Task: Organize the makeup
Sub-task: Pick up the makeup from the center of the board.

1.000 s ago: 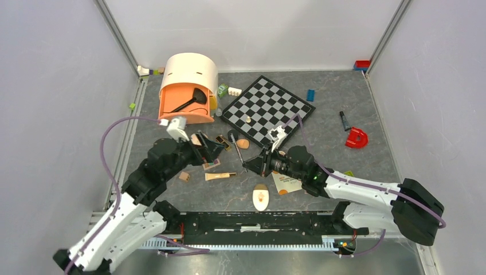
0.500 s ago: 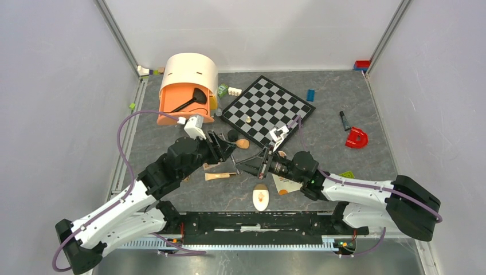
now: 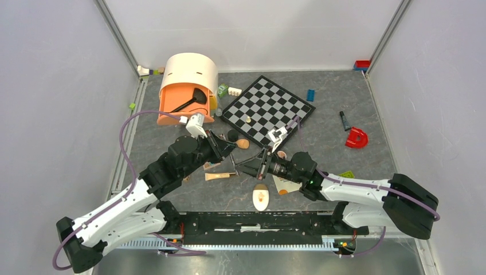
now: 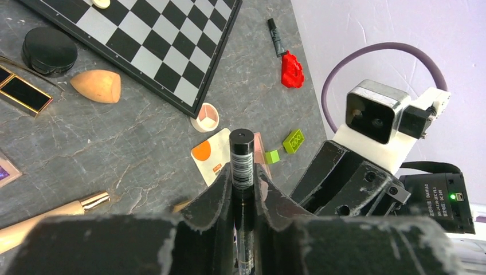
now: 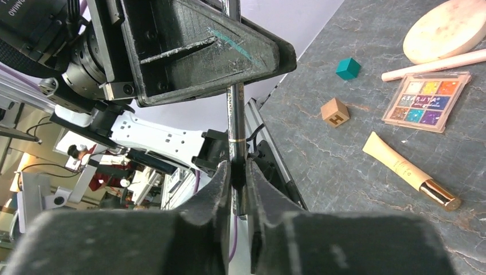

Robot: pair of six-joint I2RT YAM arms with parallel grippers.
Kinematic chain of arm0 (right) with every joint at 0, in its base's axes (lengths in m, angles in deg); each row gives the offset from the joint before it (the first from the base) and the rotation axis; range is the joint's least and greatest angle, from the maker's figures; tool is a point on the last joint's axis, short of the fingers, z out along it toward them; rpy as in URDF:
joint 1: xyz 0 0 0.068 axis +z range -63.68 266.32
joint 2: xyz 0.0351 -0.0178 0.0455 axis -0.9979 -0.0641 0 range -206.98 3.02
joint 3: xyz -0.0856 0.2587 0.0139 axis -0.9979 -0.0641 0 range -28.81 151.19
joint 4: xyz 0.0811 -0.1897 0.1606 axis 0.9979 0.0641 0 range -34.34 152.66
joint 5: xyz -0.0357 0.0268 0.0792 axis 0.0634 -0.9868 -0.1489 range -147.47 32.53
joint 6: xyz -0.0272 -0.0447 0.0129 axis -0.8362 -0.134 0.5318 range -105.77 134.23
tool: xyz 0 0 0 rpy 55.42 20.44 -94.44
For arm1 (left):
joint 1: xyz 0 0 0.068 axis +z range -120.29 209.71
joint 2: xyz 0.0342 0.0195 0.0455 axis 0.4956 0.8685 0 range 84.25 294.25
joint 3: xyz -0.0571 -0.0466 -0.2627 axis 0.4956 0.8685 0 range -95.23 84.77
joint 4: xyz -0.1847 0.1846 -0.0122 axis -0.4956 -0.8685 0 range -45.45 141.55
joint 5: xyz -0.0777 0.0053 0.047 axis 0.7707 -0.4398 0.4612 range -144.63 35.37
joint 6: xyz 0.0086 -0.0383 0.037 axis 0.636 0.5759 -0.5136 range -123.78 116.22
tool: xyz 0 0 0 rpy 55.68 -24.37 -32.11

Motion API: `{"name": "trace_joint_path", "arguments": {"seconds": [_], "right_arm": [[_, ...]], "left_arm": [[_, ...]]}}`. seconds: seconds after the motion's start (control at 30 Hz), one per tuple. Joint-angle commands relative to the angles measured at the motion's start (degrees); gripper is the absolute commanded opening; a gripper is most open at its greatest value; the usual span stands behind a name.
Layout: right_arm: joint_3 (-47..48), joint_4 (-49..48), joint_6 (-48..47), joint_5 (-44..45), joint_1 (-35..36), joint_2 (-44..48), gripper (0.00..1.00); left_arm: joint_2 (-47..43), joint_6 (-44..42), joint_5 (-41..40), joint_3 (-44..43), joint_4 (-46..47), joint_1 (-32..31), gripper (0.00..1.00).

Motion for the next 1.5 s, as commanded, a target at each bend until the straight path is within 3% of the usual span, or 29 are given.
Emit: {"name": "trace_joint_path", "arguments": {"seconds": [0.0, 0.13, 0.23, 0.43, 0.5, 0.67, 0.83, 1.0, 1.23, 1.37, 1.47], "right_arm": [[0.6, 1.7, -3.9, -0.4, 0.5, 2.6, 0.30], [1.6, 15.2, -11.3, 3.8, 0.5, 8.6, 0.52], [1.6, 23.2, -15.3, 7.6, 0.5, 13.0, 0.56], [1.0, 31.8, -19.5, 10.7, 0.5, 17.7, 0.58], [1.0, 30.9, -21.1, 9.0, 0.5, 18.4, 0.59], [4.8, 24.9, -23.4, 1.1, 0.5, 17.2, 0.82], [6.8, 14.1, -20.0, -0.7, 0.7, 13.9, 0.89], [7.6, 9.4, -17.9, 1.0, 1.1, 10.7, 0.87], [7.6, 6.3, -14.8, 2.3, 1.6, 5.8, 0.74], [7.1, 2.3, -13.2, 1.3, 1.6, 3.6, 0.58], [7.3, 1.0, -12.4, 0.6, 1.6, 2.2, 0.41]], "left_arm": [[0.9, -2.1, -3.0, -5.1, -3.9, 0.3, 0.02], [2.3, -12.2, -10.9, -15.0, -15.1, 0.3, 0.02], [3.9, -19.0, -17.6, -22.0, -21.7, 0.3, 0.02], [8.1, -29.7, -22.0, -32.5, -29.1, 0.3, 0.02], [9.1, -29.6, -18.8, -34.1, -30.0, 0.4, 0.02], [9.8, -26.1, -1.9, -30.5, -24.7, 0.3, 0.02], [8.1, -17.2, 7.9, -21.1, -12.5, 0.3, 0.02], [7.7, -13.2, 10.2, -17.1, -7.9, 0.3, 0.02], [6.5, -11.0, 11.6, -14.3, -4.2, 0.2, 0.02], [6.2, -11.0, 11.9, -13.2, -3.9, 0.2, 0.02], [5.3, -10.7, 11.9, -11.8, -2.7, 0.2, 0.02]]}}
